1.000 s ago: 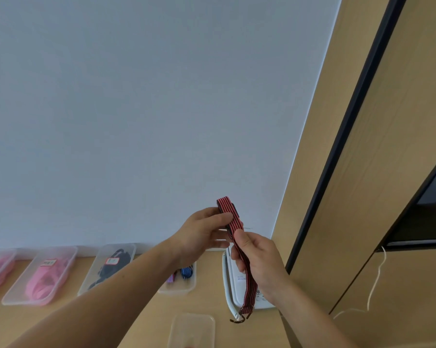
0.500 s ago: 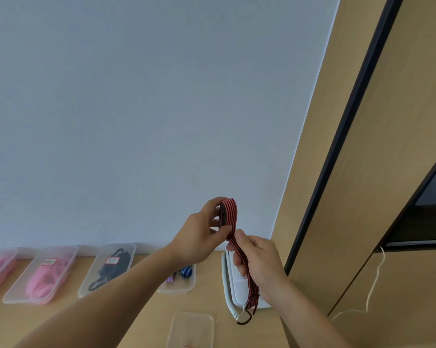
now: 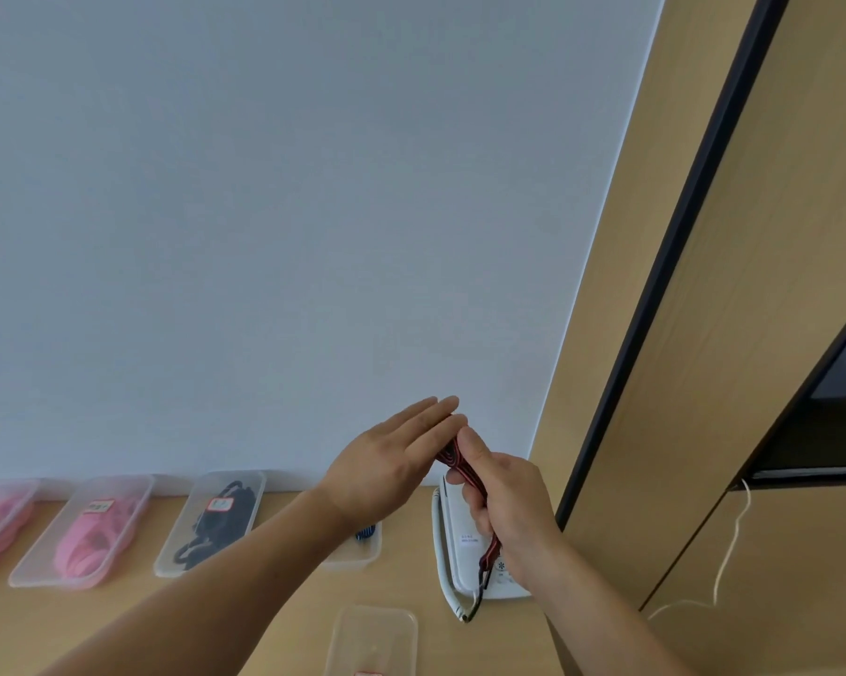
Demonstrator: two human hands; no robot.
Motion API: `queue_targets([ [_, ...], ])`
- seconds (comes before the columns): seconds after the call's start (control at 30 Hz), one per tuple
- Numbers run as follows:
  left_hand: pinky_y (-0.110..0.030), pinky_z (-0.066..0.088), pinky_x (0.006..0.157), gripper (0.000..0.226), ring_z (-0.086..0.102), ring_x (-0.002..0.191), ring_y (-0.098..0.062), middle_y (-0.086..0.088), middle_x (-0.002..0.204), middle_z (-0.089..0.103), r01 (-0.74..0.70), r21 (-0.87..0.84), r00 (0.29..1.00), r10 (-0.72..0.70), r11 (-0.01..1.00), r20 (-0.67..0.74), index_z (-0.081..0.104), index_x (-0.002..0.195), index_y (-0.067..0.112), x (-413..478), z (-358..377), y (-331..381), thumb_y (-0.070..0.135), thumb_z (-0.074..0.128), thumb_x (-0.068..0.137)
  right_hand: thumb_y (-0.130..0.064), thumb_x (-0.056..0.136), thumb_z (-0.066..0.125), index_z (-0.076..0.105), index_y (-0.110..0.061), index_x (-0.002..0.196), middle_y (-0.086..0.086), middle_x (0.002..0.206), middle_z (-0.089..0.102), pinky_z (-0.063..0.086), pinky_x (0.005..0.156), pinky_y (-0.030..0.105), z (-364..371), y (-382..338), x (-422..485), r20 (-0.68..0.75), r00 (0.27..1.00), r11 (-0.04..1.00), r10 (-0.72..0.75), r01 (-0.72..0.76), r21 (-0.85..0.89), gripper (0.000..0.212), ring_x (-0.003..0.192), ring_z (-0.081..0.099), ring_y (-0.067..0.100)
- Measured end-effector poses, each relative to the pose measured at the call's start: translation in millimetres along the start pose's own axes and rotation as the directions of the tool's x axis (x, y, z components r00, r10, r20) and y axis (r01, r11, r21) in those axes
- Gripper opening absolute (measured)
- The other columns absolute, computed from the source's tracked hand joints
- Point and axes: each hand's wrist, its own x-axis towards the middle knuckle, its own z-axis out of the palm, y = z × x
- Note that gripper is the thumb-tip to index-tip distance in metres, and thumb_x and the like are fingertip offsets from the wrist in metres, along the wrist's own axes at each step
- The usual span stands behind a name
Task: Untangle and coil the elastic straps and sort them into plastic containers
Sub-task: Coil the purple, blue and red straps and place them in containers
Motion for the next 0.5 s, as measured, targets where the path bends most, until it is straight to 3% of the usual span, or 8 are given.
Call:
queue_targets([
  [0.07,-0.034,0.055,0.095,0.053,0.059,0.124,-0.028,-0.013,0.138,0.058,0.058,-0.082,0.998,-0.057,0.995,0.01,0.061,0.131,0.005,-1.7,3.7,1.8,-0.006,0.074,0.081,-0.062,0.075,0.065,0.07,-0.012,0.058,0.0,0.046,0.044,0.029,0.039,0.018,0.3,-0.4,-0.4,-0.028,0.999,1.0,-0.027,0.027,-0.005,0.053,0.039,0.035,0.008],
  [0.17,-0.024,0.048,0.101,0.062,0.052,0.131,-0.013,-0.002,0.149,0.048,0.304,-0.306,0.952,-0.294,0.902,0.079,0.046,0.145,0.017,-4.1,4.9,5.4,0.004,0.066,0.088,-0.041,0.089,0.067,0.068,-0.009,0.059,-0.001,0.046,0.045,0.034,0.045,0.019,-2.0,-0.3,0.2,-0.095,0.99,0.995,-0.101,0.099,-0.031,0.044,0.044,0.039,0.009],
  [0.23,-0.03,0.056,0.086,0.045,0.066,0.106,-0.013,-0.003,0.123,0.066,0.298,-0.256,0.953,-0.301,0.92,0.029,0.06,0.131,0.013,0.4,1.6,6.5,-0.001,0.058,0.088,-0.033,0.093,0.062,0.062,-0.005,0.059,0.001,0.049,0.048,0.034,0.044,0.017,-3.7,1.0,0.1,-0.103,0.991,0.997,-0.08,0.081,0.008,0.044,0.043,0.038,0.009],
  [0.3,-0.028,0.055,0.066,0.028,0.065,0.076,-0.013,-0.002,0.091,0.069,0.268,-0.271,0.956,-0.29,0.925,-0.048,0.071,0.1,0.006,4.4,1.0,10.3,-0.003,0.05,0.084,-0.039,0.094,0.055,0.059,-0.007,0.056,0.001,0.046,0.05,0.032,0.04,0.016,-2.0,1.8,-3.4,-0.056,0.998,0.996,-0.002,0.007,0.092,0.05,0.038,0.037,0.008],
  [0.33,-0.025,0.053,0.065,0.026,0.062,0.072,-0.01,0.002,0.086,0.066,0.275,-0.302,0.952,-0.302,0.913,-0.047,0.07,0.093,0.007,6.7,2.0,14.1,-0.003,0.049,0.082,-0.044,0.094,0.053,0.059,-0.008,0.053,0.001,0.043,0.049,0.032,0.039,0.017,0.2,2.9,-4.5,-0.044,0.999,0.995,0.011,-0.007,0.104,0.055,0.036,0.037,0.009],
  [0.4,-0.018,0.05,0.07,0.033,0.063,0.076,-0.004,0.008,0.086,0.067,0.369,-0.429,0.912,-0.41,0.825,-0.003,0.071,0.094,0.011,8.3,5.4,25.1,-0.005,0.046,0.078,-0.056,0.089,0.055,0.06,-0.011,0.047,0.003,0.039,0.046,0.032,0.039,0.02,6.1,6.9,-6.9,-0.049,0.998,0.996,-0.028,0.032,0.079,0.061,0.035,0.037,0.012],
  [0.5,-0.012,0.05,0.077,0.036,0.067,0.086,-0.002,0.013,0.093,0.071,0.458,-0.556,0.843,-0.538,0.694,0.023,0.073,0.096,0.017,13.4,6.4,28.1,-0.004,0.049,0.081,-0.06,0.075,0.061,0.061,-0.014,0.049,0.003,0.043,0.046,0.034,0.041,0.019,11.7,7.1,-6.3,-0.064,0.992,0.988,-0.113,0.119,0.095,0.053,0.04,0.041,0.011],
])
